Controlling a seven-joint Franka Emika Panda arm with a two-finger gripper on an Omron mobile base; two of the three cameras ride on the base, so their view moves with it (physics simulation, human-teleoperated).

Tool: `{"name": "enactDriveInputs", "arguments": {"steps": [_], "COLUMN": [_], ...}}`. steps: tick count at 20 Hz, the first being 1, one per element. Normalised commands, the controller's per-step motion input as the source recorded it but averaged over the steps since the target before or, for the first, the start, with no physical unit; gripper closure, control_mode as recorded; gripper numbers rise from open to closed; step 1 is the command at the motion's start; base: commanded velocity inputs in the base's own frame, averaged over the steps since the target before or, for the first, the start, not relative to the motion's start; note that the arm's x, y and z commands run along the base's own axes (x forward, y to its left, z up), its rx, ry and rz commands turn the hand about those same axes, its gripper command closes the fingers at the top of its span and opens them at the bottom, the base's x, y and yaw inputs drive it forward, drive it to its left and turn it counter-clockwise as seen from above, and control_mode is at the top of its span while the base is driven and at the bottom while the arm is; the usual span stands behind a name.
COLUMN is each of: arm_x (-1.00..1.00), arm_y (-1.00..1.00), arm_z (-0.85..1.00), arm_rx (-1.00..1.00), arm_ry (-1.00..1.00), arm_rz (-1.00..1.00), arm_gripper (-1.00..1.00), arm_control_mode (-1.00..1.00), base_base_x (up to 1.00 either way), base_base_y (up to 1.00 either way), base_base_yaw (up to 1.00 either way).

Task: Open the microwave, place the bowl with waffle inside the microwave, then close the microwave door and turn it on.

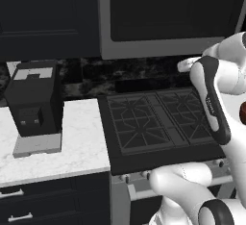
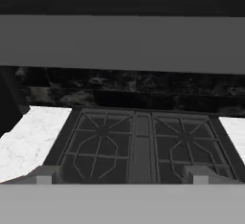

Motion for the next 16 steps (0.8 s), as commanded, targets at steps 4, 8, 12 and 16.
{"name": "enactDriveInputs", "arguments": {"steps": [4, 8, 12, 16], "arm_x": [0.00, -0.04, 0.00, 0.00], "arm_y": [-0.41, -0.36, -0.48, -0.58], "arm_z": [1.00, 0.96, 0.79, 0.47], "arm_rx": [0.02, 0.03, 0.02, 0.00], "arm_ry": [-0.23, -0.10, -0.02, 0.00], "arm_rz": [0.02, 0.00, 0.00, -0.09], "arm_gripper": [-1.00, -1.00, -1.00, -1.00], "arm_control_mode": [-1.00, -1.00, -1.00, -1.00], "base_base_x": [0.00, 0.00, 0.00, 0.00], "base_base_y": [0.00, 0.00, 0.00, 0.00], "base_base_yaw": [0.00, 0.00, 0.00, 0.00]}}
